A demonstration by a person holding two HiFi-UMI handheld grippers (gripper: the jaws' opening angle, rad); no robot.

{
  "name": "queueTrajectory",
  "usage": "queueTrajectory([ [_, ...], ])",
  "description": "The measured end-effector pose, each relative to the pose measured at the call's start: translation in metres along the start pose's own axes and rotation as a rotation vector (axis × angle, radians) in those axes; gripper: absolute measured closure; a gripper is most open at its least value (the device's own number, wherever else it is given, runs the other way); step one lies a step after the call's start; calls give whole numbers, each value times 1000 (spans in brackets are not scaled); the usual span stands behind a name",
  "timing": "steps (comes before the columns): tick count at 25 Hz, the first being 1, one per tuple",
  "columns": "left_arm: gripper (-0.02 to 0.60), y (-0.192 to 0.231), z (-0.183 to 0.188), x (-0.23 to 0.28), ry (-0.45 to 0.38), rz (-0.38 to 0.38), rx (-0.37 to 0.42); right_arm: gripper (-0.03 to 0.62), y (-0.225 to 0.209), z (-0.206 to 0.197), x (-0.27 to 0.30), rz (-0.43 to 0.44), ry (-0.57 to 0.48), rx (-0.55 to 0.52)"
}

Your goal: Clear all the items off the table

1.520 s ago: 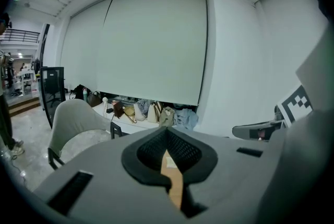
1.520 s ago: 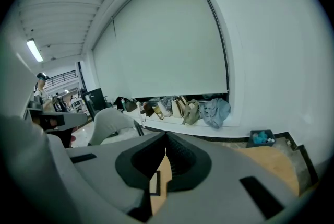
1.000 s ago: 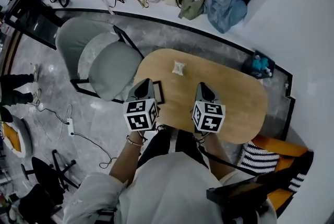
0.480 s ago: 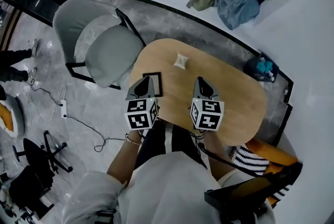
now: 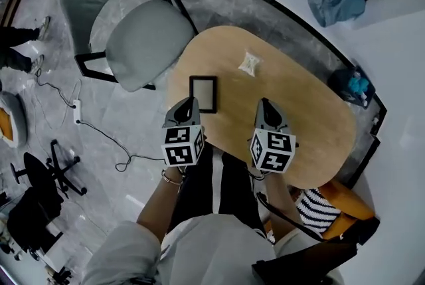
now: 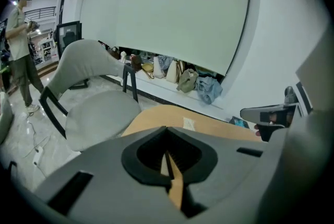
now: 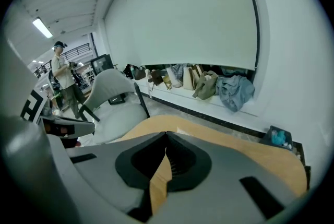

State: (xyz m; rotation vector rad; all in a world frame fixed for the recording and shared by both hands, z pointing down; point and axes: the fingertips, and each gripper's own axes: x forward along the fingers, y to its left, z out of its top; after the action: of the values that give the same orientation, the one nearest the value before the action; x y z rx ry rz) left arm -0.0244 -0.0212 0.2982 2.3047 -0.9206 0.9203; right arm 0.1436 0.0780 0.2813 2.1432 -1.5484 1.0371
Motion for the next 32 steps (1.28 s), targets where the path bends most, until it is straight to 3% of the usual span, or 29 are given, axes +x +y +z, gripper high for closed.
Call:
queueTrajectory([
  [5, 574, 25, -50, 32, 50, 18, -9, 569, 6, -63, 36, 4, 79, 45],
  [9, 574, 48, -91, 51, 92, 60, -61, 569, 10, -97, 60, 7, 117, 65],
  [19, 574, 66, -130, 70, 106, 75, -84, 569, 19, -111, 93, 23, 109, 35],
  [24, 572, 71, -140, 92, 84, 31, -118, 569, 22, -127, 116, 34, 128, 25],
  [25, 555, 71, -142, 96, 80, 17, -128, 569, 23, -132, 121, 38, 135, 22],
  [27, 429, 73, -147, 105, 82, -8, -136, 569, 24, -143, 130, 45, 152, 14],
  [32, 399, 78, -161, 127, 118, -40, -66, 569, 27, -159, 145, 46, 168, 12],
])
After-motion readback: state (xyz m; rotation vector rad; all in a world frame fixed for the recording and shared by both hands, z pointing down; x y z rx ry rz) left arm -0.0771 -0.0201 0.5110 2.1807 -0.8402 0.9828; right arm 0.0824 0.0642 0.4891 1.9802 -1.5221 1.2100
